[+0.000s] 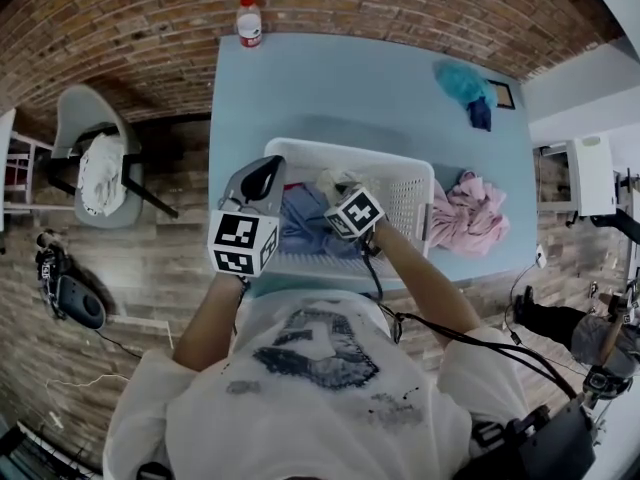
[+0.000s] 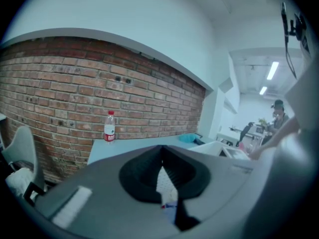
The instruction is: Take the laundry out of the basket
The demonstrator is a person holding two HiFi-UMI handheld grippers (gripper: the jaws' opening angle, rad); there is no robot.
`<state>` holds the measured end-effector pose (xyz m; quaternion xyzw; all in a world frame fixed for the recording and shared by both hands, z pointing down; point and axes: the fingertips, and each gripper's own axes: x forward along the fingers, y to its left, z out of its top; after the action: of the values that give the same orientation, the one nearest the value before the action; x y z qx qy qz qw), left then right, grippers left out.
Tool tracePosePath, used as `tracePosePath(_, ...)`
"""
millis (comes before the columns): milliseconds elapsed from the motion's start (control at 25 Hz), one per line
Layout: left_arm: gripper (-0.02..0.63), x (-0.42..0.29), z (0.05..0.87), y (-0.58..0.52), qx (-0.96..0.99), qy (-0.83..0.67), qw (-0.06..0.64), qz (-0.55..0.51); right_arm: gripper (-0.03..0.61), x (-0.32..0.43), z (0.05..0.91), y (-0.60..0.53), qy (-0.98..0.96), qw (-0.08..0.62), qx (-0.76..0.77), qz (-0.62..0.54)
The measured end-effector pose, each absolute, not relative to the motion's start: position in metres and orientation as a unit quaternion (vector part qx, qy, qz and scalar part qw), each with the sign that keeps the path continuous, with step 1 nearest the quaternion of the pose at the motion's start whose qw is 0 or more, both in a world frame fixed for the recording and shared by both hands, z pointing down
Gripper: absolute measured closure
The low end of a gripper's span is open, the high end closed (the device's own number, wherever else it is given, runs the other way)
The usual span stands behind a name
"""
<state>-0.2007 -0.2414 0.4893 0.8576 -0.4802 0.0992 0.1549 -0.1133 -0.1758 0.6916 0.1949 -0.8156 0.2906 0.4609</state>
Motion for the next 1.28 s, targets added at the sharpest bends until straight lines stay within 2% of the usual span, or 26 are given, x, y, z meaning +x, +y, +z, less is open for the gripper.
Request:
tracePosePath(480, 0.623, -0.199, 0.49, -0.25, 0.861, -0.473, 0.159, 0.102, 0.067, -0.111, 0.732, -0.182, -0.801, 0.517, 0.168, 0.252)
tracePosePath(920, 0.623, -0.2, 0.491, -0.256, 0.861, -0.471, 0.161, 0.102, 0.072, -0.117, 0.742, -0.179, -0.824, 0.499, 0.166, 0.211)
tracePosePath(1000, 0.623, -0.201, 0.492, -0.256, 0.861, -0.472, 0.162, 0.102, 0.098, -0.116, 0.741, -0.179, -0.825, 0.498, 0.164, 0.211)
tracePosePath(1080, 0.623, -0.201, 0.492, -0.256, 0.86, -0.472, 0.162, 0.102, 0.154, -0.116, 0.74, -0.177, -0.823, 0.505, 0.153, 0.209)
tracePosePath(1200, 0.623, -0.2, 0.491, -0.255, 0.86, -0.473, 0.161, 0.103, 0.307, -0.117, 0.739, -0.169, -0.82, 0.516, 0.124, 0.214)
tracePosePath(1280, 0.623, -0.2, 0.492, -0.253, 0.86, -0.473, 0.161, 0.104, 0.359, -0.119, 0.741, -0.165, -0.818, 0.518, 0.114, 0.221)
